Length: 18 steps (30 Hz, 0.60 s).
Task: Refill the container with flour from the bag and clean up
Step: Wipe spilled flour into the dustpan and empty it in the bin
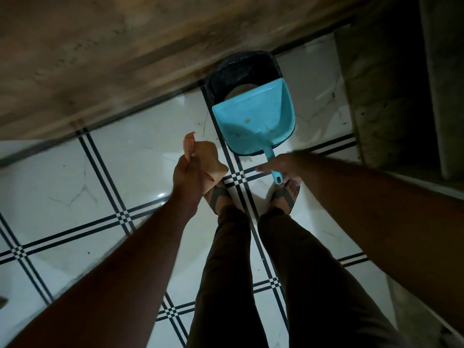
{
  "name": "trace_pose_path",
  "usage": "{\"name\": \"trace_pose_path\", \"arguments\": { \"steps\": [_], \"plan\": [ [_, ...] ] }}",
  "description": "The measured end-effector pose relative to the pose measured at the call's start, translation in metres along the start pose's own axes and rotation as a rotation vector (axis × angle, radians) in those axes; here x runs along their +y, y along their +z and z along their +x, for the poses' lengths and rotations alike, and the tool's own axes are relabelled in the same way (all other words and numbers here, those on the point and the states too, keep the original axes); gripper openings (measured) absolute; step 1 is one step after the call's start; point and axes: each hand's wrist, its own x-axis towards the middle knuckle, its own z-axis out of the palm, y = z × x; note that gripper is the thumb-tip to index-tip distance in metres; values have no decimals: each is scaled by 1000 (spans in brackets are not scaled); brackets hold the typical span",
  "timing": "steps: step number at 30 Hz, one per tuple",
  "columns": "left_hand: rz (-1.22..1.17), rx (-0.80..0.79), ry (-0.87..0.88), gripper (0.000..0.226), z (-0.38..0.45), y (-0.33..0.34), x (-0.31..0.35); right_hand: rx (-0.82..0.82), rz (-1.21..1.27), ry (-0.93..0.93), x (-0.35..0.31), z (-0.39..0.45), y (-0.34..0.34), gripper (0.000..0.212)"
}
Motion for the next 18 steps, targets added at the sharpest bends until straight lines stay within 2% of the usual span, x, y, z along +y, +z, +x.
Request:
{"name": "trace_pose_path", "arguments": {
  "steps": [2, 3, 4, 6, 8, 9, 11, 13, 14, 16, 18],
  "plan": [
    [10, 8, -11, 28, -2, 2, 0, 25, -110, -18, 2, -9, -2, 113],
    [-2, -13, -15, 27, -3, 2, 1, 60, -159, -38, 4, -20, 0, 106],
    [-14, -41, -20, 28, -8, 2, 6, 117, -197, -65, 5, -35, 3, 89],
    [-49, -139, 9, 24, -26, 7, 25, 296, -208, -119, 6, -63, 8, 62],
    [-71, -211, 28, 24, -56, 18, 49, 414, -51, -212, 5, -99, 11, 51],
    [-69, -204, 4, 23, -69, 23, 60, 358, 138, -274, 5, -120, 10, 48],
    [-59, -186, -40, 42, -99, 35, 84, 35, 607, -374, 6, -165, 5, 60],
    [-48, -316, -25, 47, -131, 46, 113, -250, 876, -494, 13, -220, -8, 80],
    [-24, -376, 3, 48, -145, 53, 126, -324, 917, -573, 20, -250, -15, 81],
    [127, -423, 118, 53, -181, 68, 156, -365, 945, -677, 35, -307, -28, 71],
    [465, -332, 344, 51, -213, 84, 177, -333, 979, -699, 55, -353, -42, 51]
  ]
}}
